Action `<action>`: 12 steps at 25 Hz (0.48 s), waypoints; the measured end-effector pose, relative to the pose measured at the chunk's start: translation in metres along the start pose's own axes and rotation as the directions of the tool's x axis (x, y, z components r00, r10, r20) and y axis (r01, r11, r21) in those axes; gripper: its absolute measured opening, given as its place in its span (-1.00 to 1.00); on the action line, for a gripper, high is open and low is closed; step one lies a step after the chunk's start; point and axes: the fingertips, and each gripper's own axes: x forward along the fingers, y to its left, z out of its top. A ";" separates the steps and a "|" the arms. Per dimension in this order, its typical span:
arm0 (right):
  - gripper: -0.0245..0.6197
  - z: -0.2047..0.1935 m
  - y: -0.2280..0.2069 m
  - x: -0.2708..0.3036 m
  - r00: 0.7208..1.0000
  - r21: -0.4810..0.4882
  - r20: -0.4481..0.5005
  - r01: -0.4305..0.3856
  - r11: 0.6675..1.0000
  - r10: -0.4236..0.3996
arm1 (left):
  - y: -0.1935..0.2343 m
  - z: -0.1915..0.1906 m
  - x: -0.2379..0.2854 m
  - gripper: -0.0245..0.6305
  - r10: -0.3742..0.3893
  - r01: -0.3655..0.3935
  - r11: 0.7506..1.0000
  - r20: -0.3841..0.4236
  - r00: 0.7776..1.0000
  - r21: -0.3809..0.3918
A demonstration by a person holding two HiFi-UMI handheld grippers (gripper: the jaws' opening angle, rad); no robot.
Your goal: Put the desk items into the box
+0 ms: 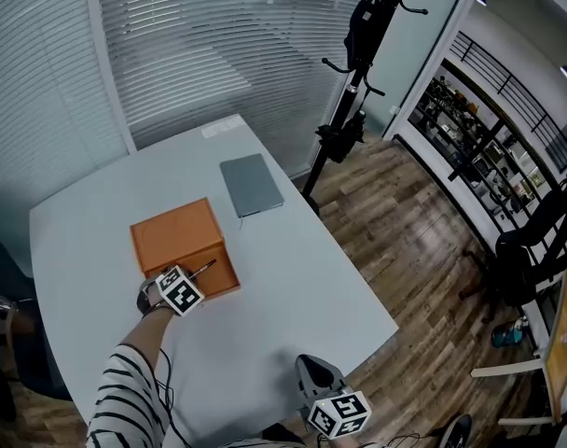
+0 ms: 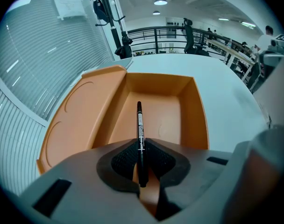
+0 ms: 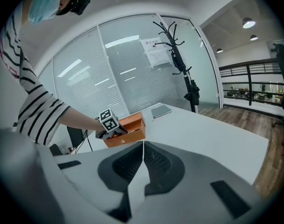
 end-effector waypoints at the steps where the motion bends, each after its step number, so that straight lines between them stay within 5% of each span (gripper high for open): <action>1: -0.84 0.000 0.000 -0.001 1.000 0.000 0.001 0.002 1.000 -0.002 | 0.000 0.000 0.001 -0.74 0.002 -0.002 1.000 -0.003 1.000 0.002; 12: -0.84 0.001 -0.006 -0.012 0.999 0.008 0.018 0.027 1.000 -0.027 | 0.004 0.001 -0.002 -0.63 0.054 -0.054 0.999 0.023 0.998 -0.002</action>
